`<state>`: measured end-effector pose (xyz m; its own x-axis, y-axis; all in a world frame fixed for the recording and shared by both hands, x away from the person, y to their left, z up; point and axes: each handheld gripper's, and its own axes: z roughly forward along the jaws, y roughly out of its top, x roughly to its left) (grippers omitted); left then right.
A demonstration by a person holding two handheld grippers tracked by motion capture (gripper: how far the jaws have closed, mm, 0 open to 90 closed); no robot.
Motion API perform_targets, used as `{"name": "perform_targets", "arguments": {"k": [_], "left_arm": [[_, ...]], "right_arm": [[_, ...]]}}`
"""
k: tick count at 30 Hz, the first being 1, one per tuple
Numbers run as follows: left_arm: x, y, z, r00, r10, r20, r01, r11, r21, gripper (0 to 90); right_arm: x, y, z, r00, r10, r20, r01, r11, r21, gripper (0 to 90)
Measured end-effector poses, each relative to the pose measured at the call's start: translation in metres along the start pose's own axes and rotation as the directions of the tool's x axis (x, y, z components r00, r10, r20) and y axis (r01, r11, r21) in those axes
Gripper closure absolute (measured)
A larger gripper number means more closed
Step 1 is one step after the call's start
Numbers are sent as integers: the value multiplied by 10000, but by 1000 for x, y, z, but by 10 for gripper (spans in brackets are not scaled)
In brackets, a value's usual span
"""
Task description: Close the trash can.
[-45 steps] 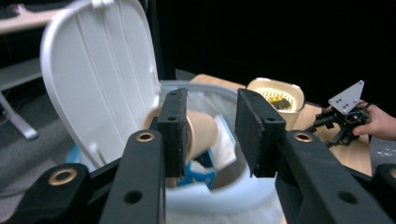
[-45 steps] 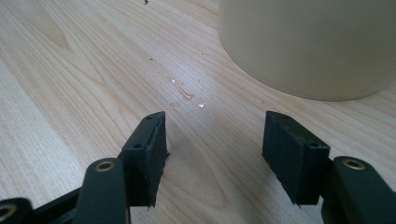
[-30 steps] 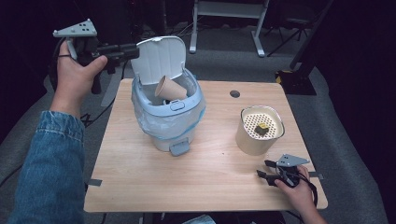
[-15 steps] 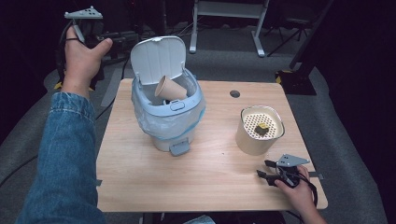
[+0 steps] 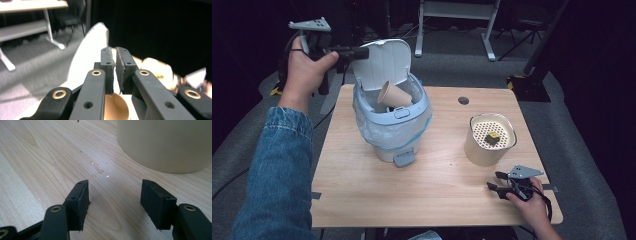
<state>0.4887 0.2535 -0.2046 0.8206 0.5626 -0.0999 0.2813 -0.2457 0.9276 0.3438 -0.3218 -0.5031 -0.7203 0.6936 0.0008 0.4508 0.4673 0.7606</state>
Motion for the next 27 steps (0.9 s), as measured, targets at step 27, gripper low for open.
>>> {"name": "perform_targets", "arguments": {"k": [27], "left_arm": [[6, -1, 7, 9992, -380, 126, 387, 9975, -598, 885]], "right_arm": [[0, 0, 0, 10000, -7, 12, 7, 10000, 0, 401]]}}
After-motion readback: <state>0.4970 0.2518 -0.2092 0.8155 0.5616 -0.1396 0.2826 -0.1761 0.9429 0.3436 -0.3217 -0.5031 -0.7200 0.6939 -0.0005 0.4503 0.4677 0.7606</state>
